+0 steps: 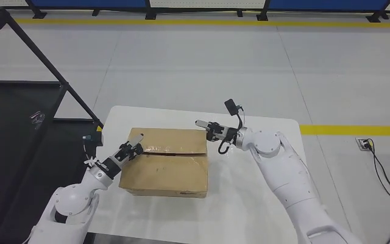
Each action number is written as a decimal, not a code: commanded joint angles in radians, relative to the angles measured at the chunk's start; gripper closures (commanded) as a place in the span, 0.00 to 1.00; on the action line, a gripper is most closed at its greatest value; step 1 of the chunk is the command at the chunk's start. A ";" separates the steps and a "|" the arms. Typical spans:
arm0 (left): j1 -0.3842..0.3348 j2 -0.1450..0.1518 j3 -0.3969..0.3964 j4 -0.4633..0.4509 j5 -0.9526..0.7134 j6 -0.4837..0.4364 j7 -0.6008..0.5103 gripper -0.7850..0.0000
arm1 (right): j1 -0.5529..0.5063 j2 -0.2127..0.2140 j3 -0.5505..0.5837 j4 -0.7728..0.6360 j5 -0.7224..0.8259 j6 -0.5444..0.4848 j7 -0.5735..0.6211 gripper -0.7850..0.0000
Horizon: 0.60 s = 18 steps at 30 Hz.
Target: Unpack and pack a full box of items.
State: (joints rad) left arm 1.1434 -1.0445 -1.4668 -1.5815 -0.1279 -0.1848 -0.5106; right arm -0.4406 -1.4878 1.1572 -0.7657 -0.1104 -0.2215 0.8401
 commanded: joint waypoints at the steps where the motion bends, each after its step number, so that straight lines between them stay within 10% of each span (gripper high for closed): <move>1: 0.000 0.000 0.001 0.005 0.014 0.000 0.001 0.00 | -0.003 0.000 -0.004 -0.007 -0.024 0.022 -0.056 0.00; 18: 0.006 0.002 -0.017 -0.009 0.037 0.016 -0.027 0.00 | -0.445 0.095 0.157 -0.571 -0.408 -0.068 -0.354 0.00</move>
State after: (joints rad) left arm 1.1496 -1.0436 -1.4830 -1.5855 -0.0986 -0.1702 -0.5281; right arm -0.8963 -1.3925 1.3158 -1.3462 -0.5209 -0.2898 0.4844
